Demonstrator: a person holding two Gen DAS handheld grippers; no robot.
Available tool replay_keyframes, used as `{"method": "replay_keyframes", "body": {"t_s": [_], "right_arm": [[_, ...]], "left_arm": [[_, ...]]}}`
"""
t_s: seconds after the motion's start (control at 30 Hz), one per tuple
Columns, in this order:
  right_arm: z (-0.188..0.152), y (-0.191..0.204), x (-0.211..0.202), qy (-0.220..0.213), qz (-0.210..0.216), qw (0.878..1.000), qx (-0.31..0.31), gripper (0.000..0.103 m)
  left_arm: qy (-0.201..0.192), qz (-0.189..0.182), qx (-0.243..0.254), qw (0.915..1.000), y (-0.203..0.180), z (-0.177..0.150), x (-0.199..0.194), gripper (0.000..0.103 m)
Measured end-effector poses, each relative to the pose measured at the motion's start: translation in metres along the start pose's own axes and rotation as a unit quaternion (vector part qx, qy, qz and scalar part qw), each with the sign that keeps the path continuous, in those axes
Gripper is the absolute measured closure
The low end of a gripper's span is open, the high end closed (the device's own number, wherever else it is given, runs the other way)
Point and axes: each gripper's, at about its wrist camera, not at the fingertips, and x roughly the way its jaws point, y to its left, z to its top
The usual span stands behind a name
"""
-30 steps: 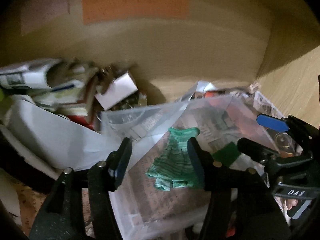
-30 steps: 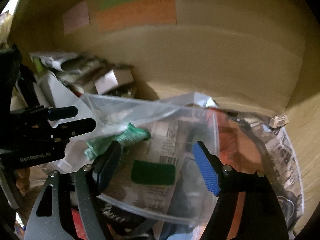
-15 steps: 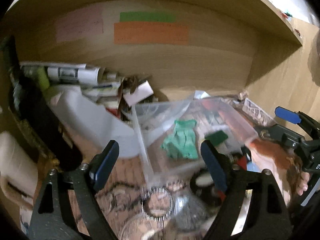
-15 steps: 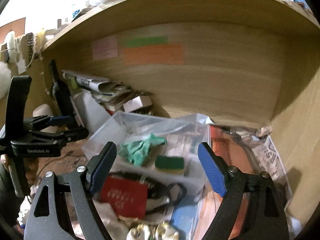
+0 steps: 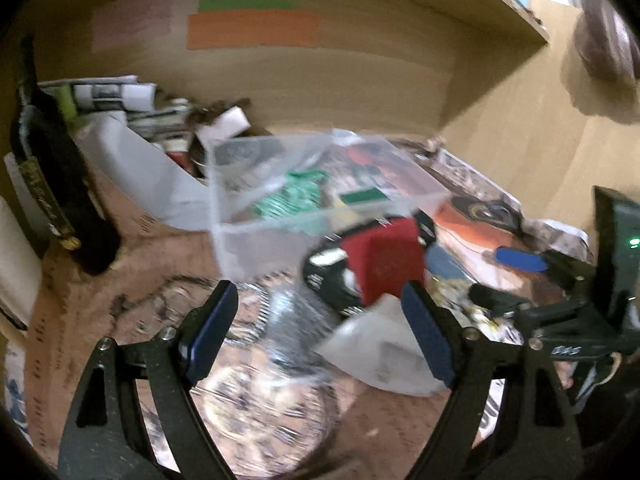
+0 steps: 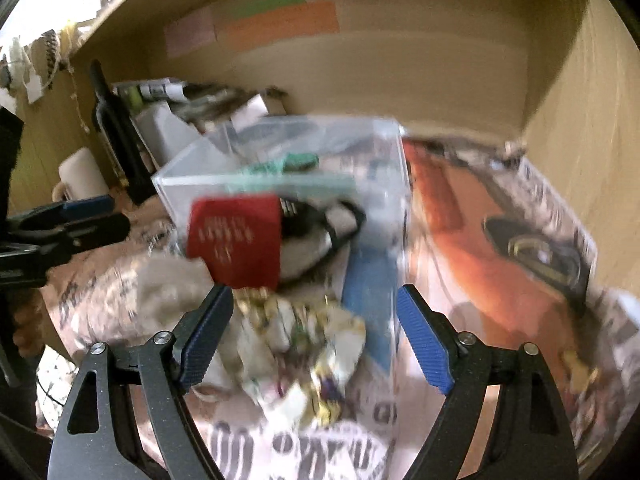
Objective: Organize soft objects
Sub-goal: 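Grasp the floral fabric with the right tool while the left grasps the white cloth, then release the floral fabric and white cloth into the clear box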
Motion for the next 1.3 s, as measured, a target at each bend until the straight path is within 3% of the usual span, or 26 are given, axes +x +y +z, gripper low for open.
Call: {"method": "replay_keyframes", "body": {"t_s": [0.3,0.4,0.57,0.67,0.73,0.9,1.3], "right_arm": [[-0.028,-0.002,0.013,0.035,0.001,0.999,-0.008,0.024],[-0.03,0.0,0.011,0.031,-0.004,0.999,-0.02,0.038],[-0.035,-0.002,0.01,0.027,-0.016,0.999,-0.03,0.071],[-0.036,-0.007,0.008,0.024,-0.013,0.999,-0.022,0.082],[-0.035,-0.01,0.005,0.019,-0.013,1.0,-0.014,0.085],[-0.028,-0.013,-0.007,-0.003,-0.019,1.0,-0.01,0.087],[0.014,-0.009,-0.045,-0.096,-0.018,0.995,-0.018,0.087]], "left_arm": [[0.048,-0.02,0.015,0.9985,-0.032,-0.02,0.032,0.018],[0.055,-0.024,0.01,0.9982,-0.034,-0.024,0.04,0.018],[0.051,-0.033,0.019,0.998,-0.039,-0.027,0.04,0.042],[0.052,-0.041,0.027,0.9975,-0.041,-0.029,0.039,0.064],[0.051,-0.041,0.028,0.9975,-0.042,-0.03,0.037,0.075],[0.033,-0.044,0.034,0.9979,-0.046,-0.025,0.025,0.086],[-0.076,-0.027,0.027,0.9964,-0.039,0.02,-0.03,0.088]]}}
